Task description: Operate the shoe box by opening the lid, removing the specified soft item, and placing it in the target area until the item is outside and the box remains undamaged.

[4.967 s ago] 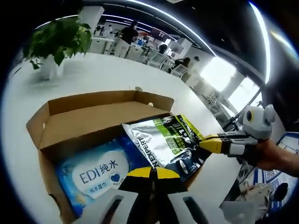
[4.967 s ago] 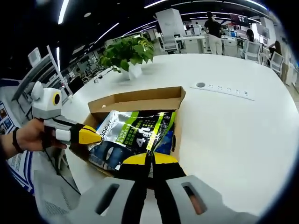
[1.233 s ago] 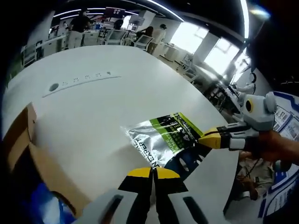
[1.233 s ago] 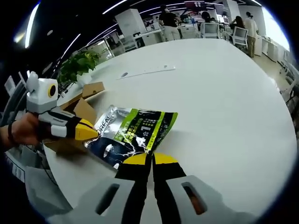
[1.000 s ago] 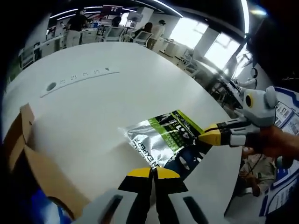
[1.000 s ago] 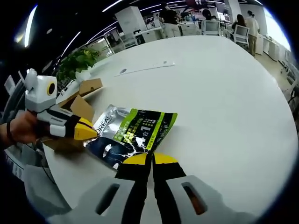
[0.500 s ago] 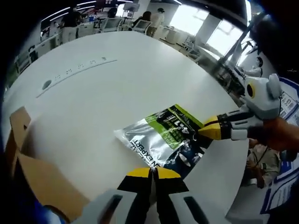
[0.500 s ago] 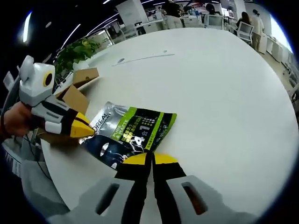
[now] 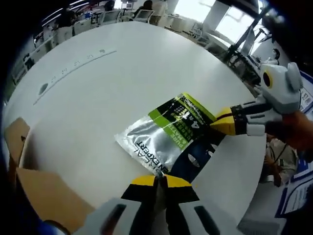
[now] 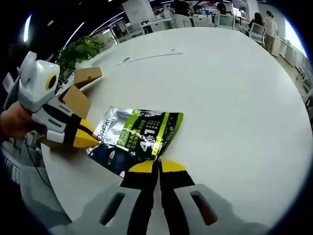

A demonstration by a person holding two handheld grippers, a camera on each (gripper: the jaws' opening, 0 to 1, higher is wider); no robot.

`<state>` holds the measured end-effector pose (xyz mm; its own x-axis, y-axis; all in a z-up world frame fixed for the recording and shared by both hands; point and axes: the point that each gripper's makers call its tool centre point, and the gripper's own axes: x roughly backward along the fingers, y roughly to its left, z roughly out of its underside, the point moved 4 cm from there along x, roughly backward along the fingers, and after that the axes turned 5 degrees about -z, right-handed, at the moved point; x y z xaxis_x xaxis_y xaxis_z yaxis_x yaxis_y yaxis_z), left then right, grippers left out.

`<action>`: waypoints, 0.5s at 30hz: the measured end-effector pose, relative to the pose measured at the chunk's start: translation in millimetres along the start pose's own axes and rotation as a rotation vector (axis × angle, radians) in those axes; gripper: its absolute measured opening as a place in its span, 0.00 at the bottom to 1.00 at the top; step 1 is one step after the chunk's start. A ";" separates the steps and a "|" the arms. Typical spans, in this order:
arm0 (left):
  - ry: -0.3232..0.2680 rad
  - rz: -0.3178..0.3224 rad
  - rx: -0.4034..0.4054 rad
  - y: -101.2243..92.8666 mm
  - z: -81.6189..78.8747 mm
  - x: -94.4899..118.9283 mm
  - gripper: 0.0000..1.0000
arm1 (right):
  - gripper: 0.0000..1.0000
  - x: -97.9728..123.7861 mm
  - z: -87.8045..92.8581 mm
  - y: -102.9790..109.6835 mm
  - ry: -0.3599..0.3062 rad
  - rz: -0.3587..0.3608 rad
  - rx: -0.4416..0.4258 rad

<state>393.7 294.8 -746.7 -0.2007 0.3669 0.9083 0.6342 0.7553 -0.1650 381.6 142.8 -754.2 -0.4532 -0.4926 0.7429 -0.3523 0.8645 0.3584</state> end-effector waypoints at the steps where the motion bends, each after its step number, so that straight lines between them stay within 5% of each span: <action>1: 0.005 0.013 -0.013 -2.1 0.7 -0.8 0.09 | 0.02 0.6 0.5 -0.4 0.000 0.001 0.002; 15: -0.001 -0.019 -0.059 -3.4 2.6 5.4 0.15 | 0.04 6.5 3.5 -5.0 -0.001 0.010 0.004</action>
<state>388.5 295.7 -742.2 -0.2138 0.3530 0.9109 0.6729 0.7291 -0.1246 377.5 134.9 -753.2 -0.4575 -0.4842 0.7458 -0.3510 0.8690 0.3489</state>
